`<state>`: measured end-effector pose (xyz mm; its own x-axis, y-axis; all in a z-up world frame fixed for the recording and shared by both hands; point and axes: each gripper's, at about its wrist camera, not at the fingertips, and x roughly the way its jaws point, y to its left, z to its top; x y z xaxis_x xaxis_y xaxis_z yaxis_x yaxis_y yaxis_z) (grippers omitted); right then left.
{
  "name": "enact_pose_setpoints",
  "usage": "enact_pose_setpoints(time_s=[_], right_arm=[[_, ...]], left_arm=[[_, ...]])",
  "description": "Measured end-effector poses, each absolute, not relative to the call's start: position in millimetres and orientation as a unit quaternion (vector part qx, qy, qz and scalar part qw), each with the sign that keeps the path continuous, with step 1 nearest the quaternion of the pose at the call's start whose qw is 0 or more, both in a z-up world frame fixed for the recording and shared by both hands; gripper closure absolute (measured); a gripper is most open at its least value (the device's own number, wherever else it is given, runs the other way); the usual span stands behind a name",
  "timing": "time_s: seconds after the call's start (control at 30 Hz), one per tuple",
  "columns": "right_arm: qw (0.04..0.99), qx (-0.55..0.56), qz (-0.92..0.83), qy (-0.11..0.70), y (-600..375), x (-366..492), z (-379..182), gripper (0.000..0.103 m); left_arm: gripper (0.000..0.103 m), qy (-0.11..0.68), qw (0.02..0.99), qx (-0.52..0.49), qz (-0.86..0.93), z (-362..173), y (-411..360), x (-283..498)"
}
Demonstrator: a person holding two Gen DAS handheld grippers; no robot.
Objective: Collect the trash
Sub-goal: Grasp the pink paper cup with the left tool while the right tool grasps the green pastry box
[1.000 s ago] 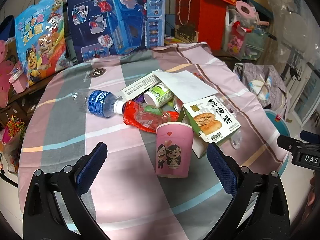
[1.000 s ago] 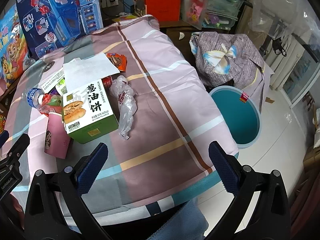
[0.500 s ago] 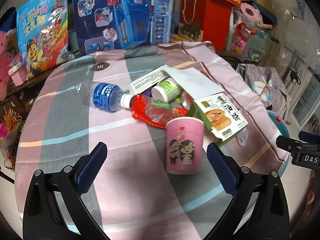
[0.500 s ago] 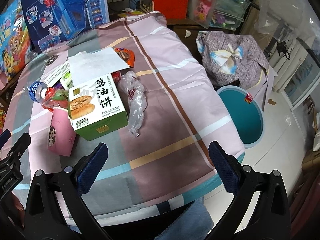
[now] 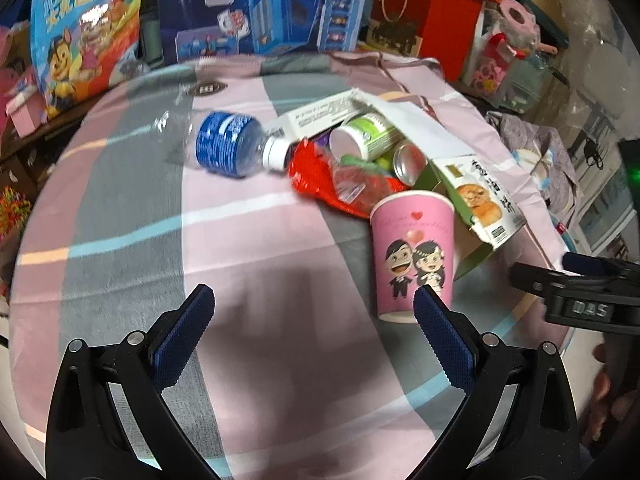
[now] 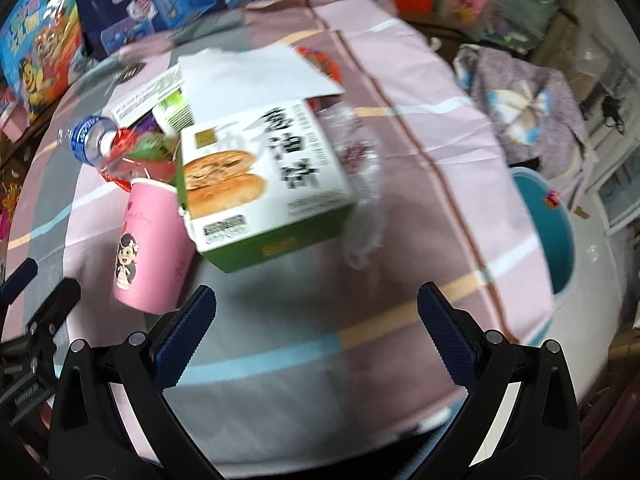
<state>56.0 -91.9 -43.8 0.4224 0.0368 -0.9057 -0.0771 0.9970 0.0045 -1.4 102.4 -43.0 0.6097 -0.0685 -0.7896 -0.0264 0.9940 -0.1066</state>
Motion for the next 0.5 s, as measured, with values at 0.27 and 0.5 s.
enact_pose_setpoints(time_s=[0.27, 0.5], right_arm=[[0.841, -0.006, 0.013, 0.541, -94, 73, -64, 0.006], [0.865, 0.027, -0.012, 0.501, -132, 67, -51, 0.02]], left_arm=[[0.004, 0.463, 0.883, -0.071, -0.027, -57, 105, 9], [0.004, 0.463, 0.883, -0.056, -0.054, -55, 80, 17]])
